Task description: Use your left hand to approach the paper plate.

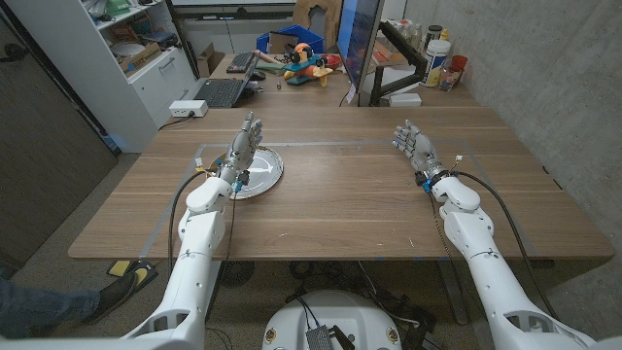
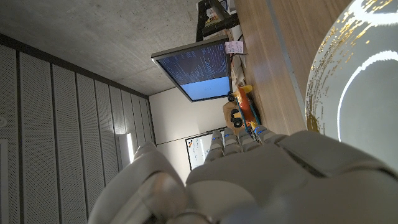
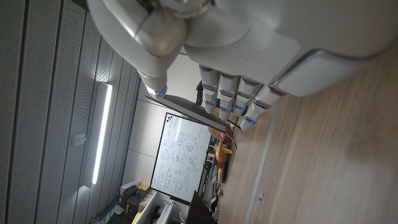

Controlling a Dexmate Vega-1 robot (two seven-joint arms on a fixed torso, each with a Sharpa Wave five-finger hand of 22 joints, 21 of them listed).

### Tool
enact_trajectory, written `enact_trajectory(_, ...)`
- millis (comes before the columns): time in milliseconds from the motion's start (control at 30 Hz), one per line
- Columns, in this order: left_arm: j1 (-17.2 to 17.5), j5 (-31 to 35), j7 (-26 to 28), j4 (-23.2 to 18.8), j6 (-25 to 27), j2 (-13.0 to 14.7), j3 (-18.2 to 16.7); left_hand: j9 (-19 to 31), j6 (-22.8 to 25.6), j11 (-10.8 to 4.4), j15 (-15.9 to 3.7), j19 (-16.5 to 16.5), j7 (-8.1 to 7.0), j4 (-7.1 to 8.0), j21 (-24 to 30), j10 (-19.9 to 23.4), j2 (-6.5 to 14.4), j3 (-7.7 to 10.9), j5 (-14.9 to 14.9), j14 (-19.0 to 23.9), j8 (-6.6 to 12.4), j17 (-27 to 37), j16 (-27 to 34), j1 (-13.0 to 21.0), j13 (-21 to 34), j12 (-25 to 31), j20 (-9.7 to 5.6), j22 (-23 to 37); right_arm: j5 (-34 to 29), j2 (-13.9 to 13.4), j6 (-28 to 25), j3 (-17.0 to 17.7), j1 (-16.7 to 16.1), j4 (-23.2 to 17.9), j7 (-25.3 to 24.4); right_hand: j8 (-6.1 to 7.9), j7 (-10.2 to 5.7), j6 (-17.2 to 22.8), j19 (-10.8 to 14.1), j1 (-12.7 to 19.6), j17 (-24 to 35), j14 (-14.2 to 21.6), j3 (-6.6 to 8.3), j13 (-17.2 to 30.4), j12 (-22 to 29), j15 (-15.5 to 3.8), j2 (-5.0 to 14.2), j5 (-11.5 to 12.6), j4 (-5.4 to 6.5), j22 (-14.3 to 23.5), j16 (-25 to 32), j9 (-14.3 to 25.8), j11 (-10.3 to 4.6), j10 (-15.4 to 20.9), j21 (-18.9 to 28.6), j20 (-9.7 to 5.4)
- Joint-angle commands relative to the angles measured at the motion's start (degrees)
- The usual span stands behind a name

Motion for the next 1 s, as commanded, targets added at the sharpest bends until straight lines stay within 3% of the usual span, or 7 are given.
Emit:
enact_trajectory(33, -0.1, 2.9, -1.7, -1.0, -0.3, -2.0, -2.2, 0.3, 0.4, 0.01, 0.01, -0.7, 0.29, -0.02, -0.1, -0.1, 0.2, 0.26, -0.1, 0.0, 0.29, 0.2, 0.2, 0.7, 0.3, 0.4, 0.25, 0.1, -2.3, 2.2, 0.0, 2.0, 1.3, 1.7, 1.9, 0.35, -0.05, 0.3, 0.3, 0.5, 0.1, 0.3, 0.29, 0.2, 0.0, -0.04, 0.11, 0.2, -0.01, 0.3, 0.1, 0.1, -0.24, 0.6, -0.4, 0.15)
enact_trajectory(1000, 1.6, 6.5, -0.6, -4.2, -2.2, -1.1, -2.2, 0.3, 0.7, -0.37, -0.06, -1.3, 0.05, -0.29, -0.4, 0.3, 0.6, 0.30, -0.5, 0.4, 0.33, 0.2, 0.3, 1.5, 0.3, 0.6, 0.65, 0.2, -3.4, 3.3, 0.7, 3.0, 2.7, 3.9, 2.6, 0.37, -0.26, 0.5, 0.4, 0.3, 0.1, 0.4, 0.24, 0.2, -0.1, 0.07, 0.06, 0.1, -0.03, 0.3, 0.1, 0.1, -0.16, 0.7, -0.9, 0.24)
